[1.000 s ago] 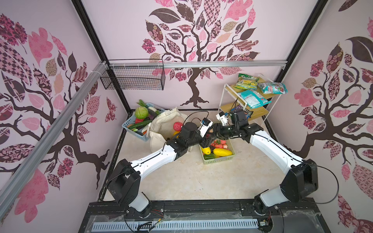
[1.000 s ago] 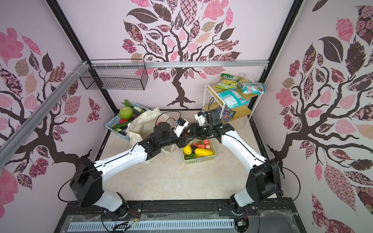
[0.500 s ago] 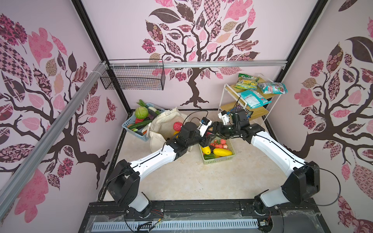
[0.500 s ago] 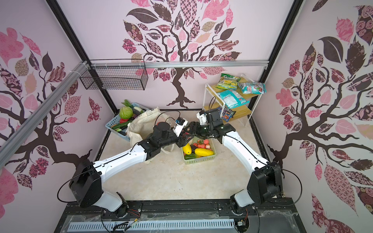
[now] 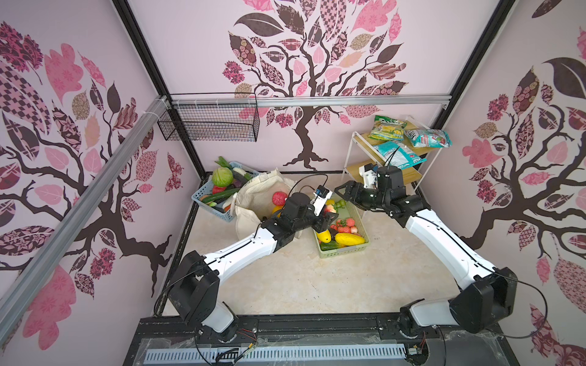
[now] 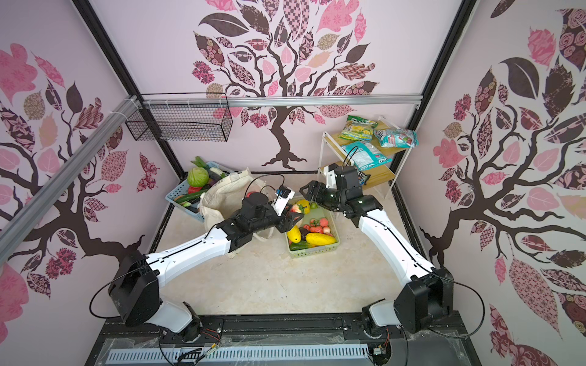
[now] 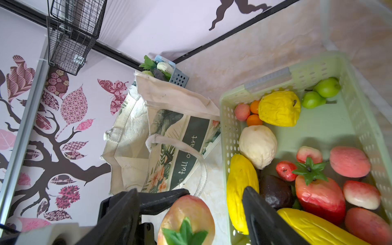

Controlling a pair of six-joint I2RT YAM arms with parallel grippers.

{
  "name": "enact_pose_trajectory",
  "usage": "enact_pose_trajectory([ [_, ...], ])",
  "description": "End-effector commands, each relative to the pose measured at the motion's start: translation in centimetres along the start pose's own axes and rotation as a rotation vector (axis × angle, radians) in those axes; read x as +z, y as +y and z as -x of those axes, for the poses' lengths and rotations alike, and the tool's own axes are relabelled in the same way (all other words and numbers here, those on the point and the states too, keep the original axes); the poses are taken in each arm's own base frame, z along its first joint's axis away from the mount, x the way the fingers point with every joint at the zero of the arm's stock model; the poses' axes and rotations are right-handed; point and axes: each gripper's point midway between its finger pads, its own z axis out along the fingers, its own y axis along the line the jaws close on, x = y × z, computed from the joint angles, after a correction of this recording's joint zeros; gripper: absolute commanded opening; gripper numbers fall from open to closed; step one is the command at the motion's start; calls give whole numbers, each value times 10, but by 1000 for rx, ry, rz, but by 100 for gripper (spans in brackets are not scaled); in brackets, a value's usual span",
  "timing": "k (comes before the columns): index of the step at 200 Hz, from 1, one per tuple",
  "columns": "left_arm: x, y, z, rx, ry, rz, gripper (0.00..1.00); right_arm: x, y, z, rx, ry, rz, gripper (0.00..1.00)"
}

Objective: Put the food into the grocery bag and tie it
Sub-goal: 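Carry the apple over the tote bag with the left gripper while the right gripper withdraws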

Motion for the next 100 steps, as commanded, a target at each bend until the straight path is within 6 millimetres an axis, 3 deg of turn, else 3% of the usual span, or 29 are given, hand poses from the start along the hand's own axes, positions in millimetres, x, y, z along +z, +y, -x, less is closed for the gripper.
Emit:
enact_pose_trajectory([
  [1, -7, 8, 19, 5, -21, 50, 56, -16, -8, 10, -14, -90, -52, 79],
  [47, -20, 30, 42, 20, -42, 115, 56, -26, -26, 8, -24, -139, -121, 80],
  [100, -44, 73, 62, 16, -68, 217, 57, -16, -37, -8, -32, -84, -123, 80],
])
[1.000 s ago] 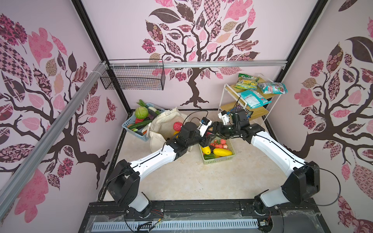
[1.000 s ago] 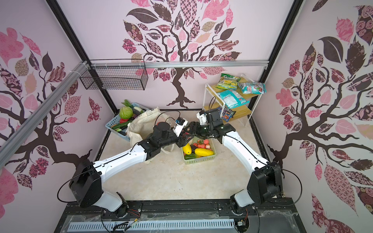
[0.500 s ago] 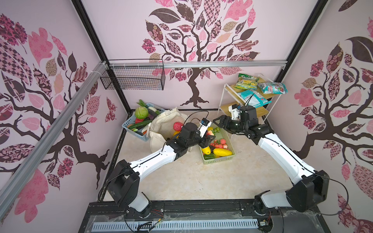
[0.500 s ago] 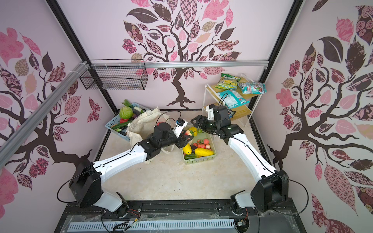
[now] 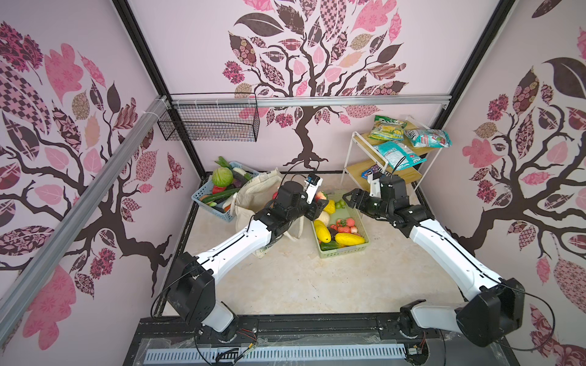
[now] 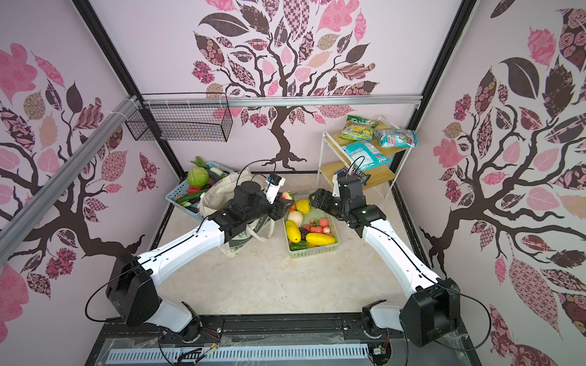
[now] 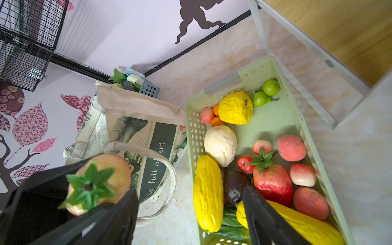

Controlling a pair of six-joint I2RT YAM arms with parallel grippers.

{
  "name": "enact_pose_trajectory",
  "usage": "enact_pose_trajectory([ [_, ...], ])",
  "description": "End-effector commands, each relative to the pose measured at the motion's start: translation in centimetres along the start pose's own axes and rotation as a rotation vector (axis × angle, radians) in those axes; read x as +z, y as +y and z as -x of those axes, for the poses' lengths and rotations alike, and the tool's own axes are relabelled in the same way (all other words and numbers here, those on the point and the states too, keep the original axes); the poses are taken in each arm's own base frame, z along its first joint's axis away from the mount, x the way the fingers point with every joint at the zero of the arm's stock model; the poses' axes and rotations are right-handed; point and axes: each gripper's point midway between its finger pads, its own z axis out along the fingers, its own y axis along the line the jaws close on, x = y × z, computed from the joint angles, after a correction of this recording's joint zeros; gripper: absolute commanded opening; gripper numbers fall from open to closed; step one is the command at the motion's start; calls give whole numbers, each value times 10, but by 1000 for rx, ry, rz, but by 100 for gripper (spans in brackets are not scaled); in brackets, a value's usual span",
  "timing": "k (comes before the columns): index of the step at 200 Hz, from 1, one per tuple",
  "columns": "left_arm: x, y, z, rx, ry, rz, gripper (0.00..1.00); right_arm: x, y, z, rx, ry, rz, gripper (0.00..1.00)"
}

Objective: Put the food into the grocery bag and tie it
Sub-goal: 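Carry the apple over the tote bag with the left gripper while the right gripper withdraws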

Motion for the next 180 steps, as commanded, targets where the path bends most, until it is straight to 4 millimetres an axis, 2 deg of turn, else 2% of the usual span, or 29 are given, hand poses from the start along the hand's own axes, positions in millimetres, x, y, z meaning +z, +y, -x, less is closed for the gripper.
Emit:
enact_pose_trajectory([
  [1, -19, 21, 28, 13, -53, 59, 57, -8, 3, 2, -32, -20, 16, 80],
  [72, -41, 93, 15, -74, -29, 228, 57, 6, 0, -9, -41, 38, 35, 80],
  [107, -49, 118, 7, -155, -36, 286, 57, 9, 1, -10, -47, 47, 42, 80],
  [148, -53, 146, -16, -266, -5, 373, 57, 11, 2, -10, -50, 50, 51, 80],
  [180, -52, 161, -37, -343, 41, 409, 57, 15, 3, -10, -51, 61, 54, 80],
])
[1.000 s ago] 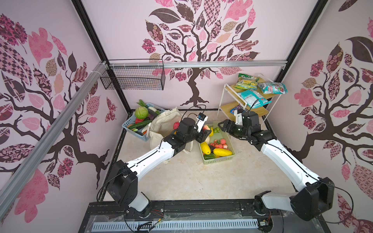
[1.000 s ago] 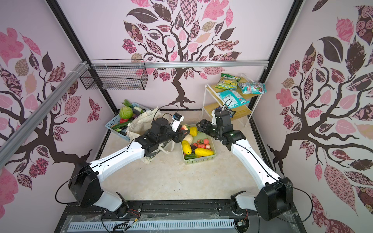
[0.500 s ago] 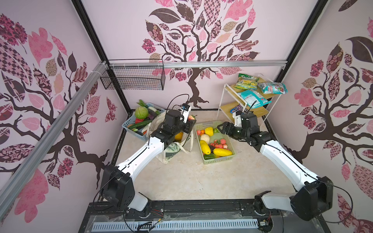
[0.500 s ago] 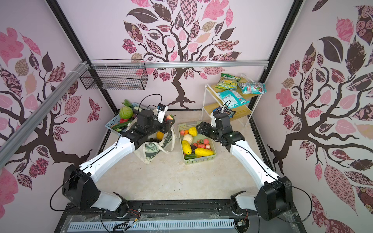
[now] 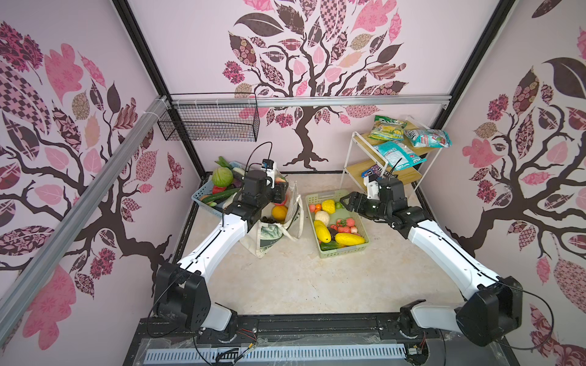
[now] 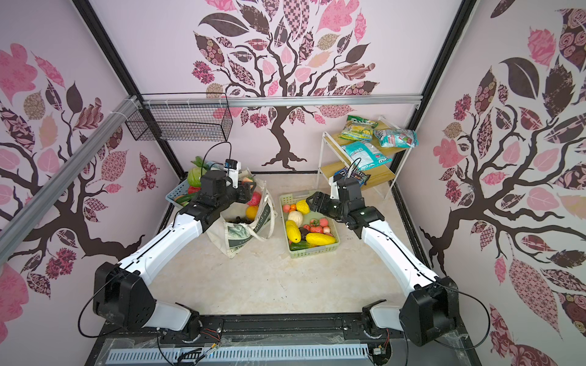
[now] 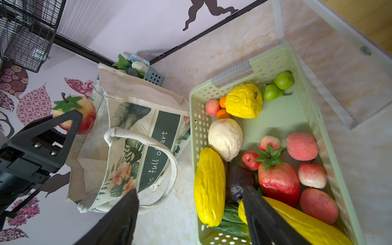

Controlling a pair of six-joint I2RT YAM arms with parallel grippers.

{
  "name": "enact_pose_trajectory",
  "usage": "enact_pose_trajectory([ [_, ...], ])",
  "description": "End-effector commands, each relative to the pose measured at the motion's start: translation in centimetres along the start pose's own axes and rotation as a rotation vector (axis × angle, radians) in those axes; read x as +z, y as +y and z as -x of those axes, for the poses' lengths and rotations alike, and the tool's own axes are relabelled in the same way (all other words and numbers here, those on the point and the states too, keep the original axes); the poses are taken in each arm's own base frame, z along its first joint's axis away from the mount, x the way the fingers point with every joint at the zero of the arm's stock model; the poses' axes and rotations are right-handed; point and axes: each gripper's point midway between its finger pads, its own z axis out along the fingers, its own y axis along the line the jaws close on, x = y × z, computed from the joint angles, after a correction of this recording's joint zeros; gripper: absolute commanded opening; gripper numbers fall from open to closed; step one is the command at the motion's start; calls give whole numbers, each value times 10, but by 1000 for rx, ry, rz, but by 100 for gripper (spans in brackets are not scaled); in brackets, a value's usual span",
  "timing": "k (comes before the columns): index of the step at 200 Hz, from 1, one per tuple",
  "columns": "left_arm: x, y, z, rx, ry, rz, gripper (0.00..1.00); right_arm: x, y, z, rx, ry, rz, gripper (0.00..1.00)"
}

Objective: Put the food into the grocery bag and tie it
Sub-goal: 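Carry the apple over the tote bag with the left gripper while the right gripper withdraws, then lower the apple into the tote bag and open the left gripper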

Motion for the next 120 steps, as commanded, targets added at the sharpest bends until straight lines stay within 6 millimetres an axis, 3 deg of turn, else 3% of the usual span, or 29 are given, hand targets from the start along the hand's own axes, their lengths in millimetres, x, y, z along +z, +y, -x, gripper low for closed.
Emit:
enact_pose_trajectory([
  [1, 6, 16, -21, -71, 53, 41, 57, 9, 0, 3, -11, 13, 7, 80],
  [47, 25, 20, -55, -101, 158, 51, 58, 17, -2, 1, -3, 21, 18, 80],
  [83, 33, 30, -66, -122, 213, 103, 57, 21, -3, 0, -2, 31, 20, 80],
  [120, 44, 27, -81, -138, 271, 89, 58, 24, -4, -2, -2, 39, 24, 80],
])
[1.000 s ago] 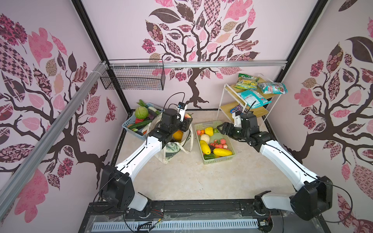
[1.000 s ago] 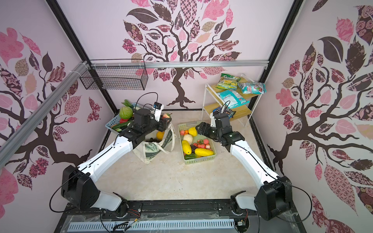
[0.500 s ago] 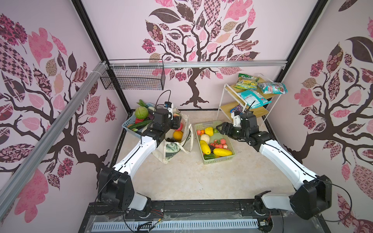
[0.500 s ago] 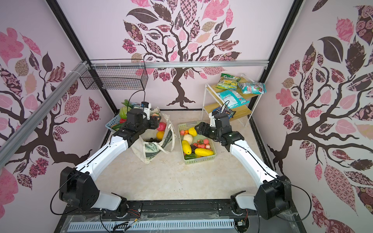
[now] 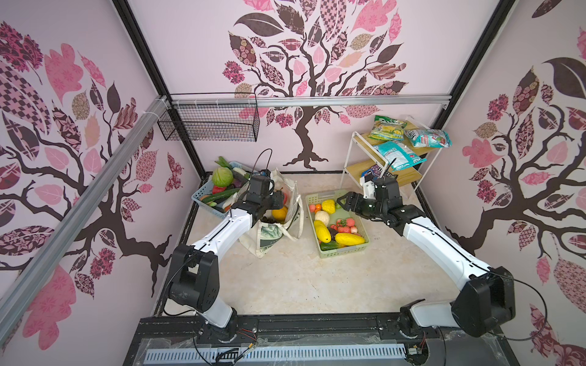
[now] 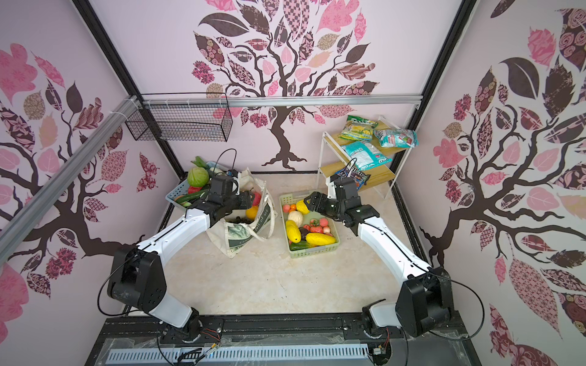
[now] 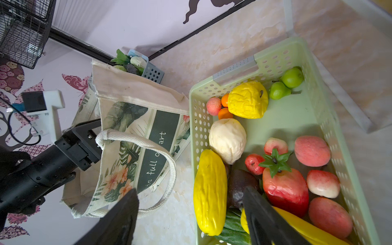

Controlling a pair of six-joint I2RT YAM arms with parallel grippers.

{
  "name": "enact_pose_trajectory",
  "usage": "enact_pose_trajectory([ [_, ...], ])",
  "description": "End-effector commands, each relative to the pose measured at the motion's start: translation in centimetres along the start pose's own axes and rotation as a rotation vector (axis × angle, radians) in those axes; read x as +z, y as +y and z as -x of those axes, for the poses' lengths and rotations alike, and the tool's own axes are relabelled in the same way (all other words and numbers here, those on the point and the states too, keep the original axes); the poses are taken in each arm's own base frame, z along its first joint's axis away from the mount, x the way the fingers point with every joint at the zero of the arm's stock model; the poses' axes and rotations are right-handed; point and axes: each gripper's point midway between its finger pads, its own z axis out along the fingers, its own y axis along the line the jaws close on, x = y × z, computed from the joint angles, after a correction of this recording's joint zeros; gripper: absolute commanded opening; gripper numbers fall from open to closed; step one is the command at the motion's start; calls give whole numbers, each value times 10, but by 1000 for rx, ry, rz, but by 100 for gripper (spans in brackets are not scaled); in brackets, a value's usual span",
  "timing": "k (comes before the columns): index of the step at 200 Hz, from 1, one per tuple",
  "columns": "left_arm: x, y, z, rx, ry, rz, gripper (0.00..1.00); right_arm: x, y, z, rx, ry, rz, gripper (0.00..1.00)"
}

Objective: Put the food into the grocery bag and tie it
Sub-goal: 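Lower the apple into the tote bag and open the left gripper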

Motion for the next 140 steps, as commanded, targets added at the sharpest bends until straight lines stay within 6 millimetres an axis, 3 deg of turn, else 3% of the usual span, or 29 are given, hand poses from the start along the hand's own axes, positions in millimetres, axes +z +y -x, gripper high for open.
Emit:
enact_pose_trajectory([
  [1, 6, 0, -3, -20, 31, 1, 58, 6, 0, 2, -8, 7, 11, 80],
  [140, 40, 18, -58, -64, 260, 87, 58, 8, -1, -3, 7, 16, 24, 80],
])
